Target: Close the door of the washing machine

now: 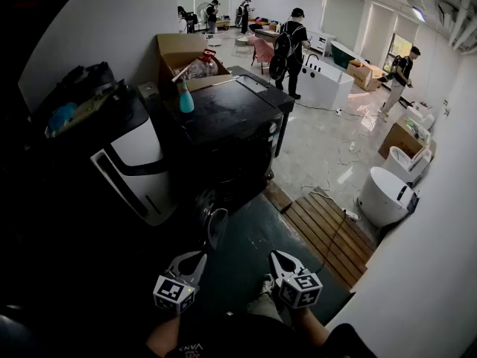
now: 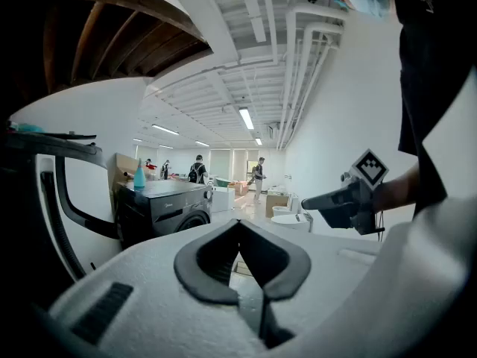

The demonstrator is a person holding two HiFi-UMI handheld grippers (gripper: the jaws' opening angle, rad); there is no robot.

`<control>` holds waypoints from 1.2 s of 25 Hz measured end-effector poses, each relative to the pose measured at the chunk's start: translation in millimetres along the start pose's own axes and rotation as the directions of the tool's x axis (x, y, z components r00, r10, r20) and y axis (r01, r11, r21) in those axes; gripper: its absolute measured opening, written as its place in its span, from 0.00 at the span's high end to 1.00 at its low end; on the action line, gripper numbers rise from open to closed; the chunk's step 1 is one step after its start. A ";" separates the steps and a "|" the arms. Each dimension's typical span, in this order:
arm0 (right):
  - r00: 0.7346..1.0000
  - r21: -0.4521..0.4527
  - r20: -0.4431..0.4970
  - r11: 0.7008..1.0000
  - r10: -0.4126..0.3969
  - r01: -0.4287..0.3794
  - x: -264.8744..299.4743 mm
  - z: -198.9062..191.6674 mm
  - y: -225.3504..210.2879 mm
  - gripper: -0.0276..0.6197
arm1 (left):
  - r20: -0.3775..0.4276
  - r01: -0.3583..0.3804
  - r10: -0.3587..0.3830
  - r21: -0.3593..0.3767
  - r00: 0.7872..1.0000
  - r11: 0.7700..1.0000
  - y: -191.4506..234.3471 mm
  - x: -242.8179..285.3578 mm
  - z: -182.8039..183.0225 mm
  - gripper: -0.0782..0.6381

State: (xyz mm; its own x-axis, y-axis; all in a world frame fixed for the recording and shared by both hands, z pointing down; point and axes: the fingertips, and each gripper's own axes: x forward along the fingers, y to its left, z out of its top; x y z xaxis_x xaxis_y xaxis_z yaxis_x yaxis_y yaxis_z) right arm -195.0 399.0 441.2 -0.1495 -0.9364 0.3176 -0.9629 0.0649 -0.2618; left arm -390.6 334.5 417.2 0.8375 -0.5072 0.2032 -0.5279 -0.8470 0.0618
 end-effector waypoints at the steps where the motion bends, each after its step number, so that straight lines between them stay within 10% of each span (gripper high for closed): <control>1: 1.000 0.004 0.002 1.000 0.000 0.000 0.2 -0.6 0.2 0.96 | 0.000 -0.002 0.002 -0.005 1.000 1.000 0.4 -0.2 -2.3 0.88; 15: 0.999 0.043 0.033 0.999 -0.034 0.032 0.5 -18.7 -16.8 0.94 | -0.049 -0.007 0.005 -0.045 0.999 0.999 -1.2 8.0 -33.7 0.87; 30: 0.999 0.089 -0.022 0.995 -0.047 0.049 39.9 -7.0 -75.6 0.71 | -0.242 -0.028 -0.004 -0.131 0.970 0.991 30.1 84.5 -91.1 0.60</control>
State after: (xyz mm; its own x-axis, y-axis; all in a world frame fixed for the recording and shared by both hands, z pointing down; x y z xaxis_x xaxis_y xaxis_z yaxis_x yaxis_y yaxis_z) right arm -129.8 359.2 480.0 -0.1091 -0.9306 0.3494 -0.9452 -0.0117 -0.3263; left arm -348.5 280.7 525.3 0.7807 -0.4500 0.4335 -0.5654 -0.8042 0.1835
